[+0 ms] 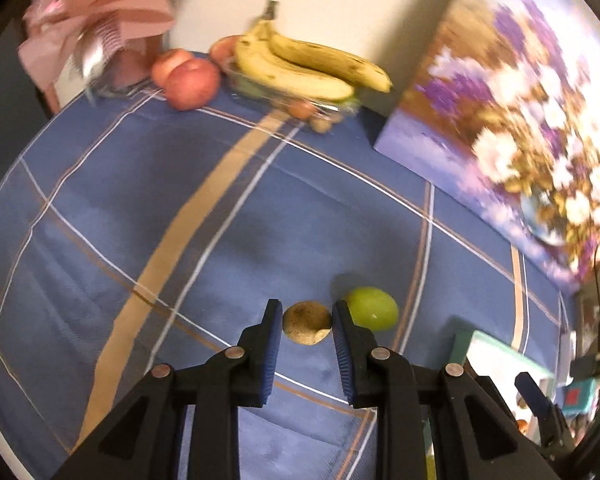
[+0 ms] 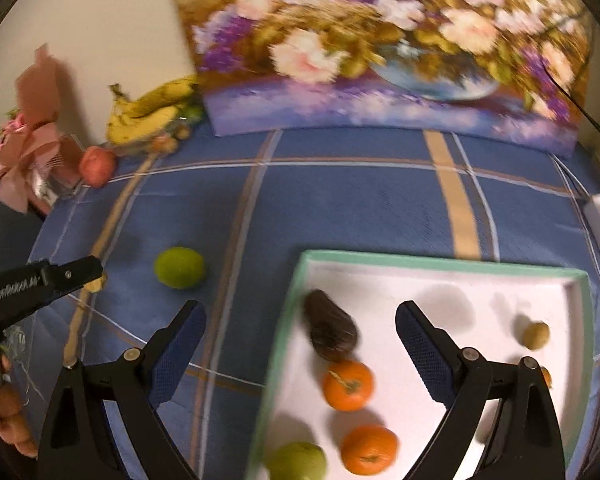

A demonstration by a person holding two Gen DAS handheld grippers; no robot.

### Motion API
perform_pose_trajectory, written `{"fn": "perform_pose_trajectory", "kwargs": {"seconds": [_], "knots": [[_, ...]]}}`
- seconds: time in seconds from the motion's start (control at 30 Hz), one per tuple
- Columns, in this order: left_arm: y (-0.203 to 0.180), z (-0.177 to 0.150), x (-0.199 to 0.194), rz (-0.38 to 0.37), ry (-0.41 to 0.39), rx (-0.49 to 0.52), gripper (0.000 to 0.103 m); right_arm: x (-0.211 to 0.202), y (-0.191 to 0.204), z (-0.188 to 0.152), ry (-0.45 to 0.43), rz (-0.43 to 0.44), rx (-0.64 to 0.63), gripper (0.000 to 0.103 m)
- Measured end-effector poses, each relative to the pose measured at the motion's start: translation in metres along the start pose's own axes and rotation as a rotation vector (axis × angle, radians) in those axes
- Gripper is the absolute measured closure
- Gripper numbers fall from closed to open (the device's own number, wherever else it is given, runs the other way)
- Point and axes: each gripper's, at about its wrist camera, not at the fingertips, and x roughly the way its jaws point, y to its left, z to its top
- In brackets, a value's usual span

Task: Organize fruits
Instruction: 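Grasp the small brown fruit with the left tool while the right tool grasps the green pear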

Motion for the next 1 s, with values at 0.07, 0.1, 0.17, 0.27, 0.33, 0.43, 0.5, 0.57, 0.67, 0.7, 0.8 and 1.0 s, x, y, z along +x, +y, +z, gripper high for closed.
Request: {"fn": "perform_pose_trajectory", "kwargs": {"seconds": [0.07,0.1,0.17,0.27,0.33,0.43,0.5,0.57,0.67,0.7,0.8,1.0], "knots": [[0.007,0.003,0.002,-0.001,0.001,-0.022,0.076,0.0,0.01,0.003,-0.023,-0.002,-0.028,0.007],[0.011,0.004,0.002,-0.001,0.0,-0.033,0.076,0.001,0.014,0.004,-0.028,-0.003,-0.04,0.007],[0.016,0.006,0.005,-0.01,0.001,-0.052,0.076,0.003,0.022,0.006,-0.033,0.014,-0.055,0.007],[0.021,0.008,0.012,-0.022,0.01,-0.071,0.076,0.008,0.034,0.008,-0.029,0.051,-0.066,0.007],[0.024,0.009,0.017,-0.027,0.022,-0.082,0.076,0.016,0.044,0.012,-0.014,0.05,-0.076,0.007],[0.03,0.011,0.024,-0.026,0.028,-0.096,0.076,0.031,0.057,0.016,0.011,0.068,-0.088,0.01],[0.034,0.013,0.027,-0.023,0.028,-0.104,0.076,0.04,0.065,0.018,0.026,0.084,-0.097,0.019],[0.038,0.014,0.031,-0.022,0.03,-0.108,0.076,0.053,0.073,0.022,0.048,0.09,-0.11,0.026],[0.042,0.015,0.038,-0.019,0.04,-0.115,0.076,0.071,0.084,0.027,0.076,0.09,-0.128,0.026],[0.043,0.015,0.04,-0.021,0.043,-0.116,0.076,0.076,0.088,0.028,0.084,0.09,-0.136,0.027],[0.045,0.015,0.047,-0.022,0.055,-0.115,0.076,0.091,0.096,0.029,0.106,0.087,-0.152,0.029],[0.048,0.016,0.057,-0.024,0.075,-0.13,0.076,0.113,0.102,0.027,0.139,0.066,-0.165,0.03]]}}
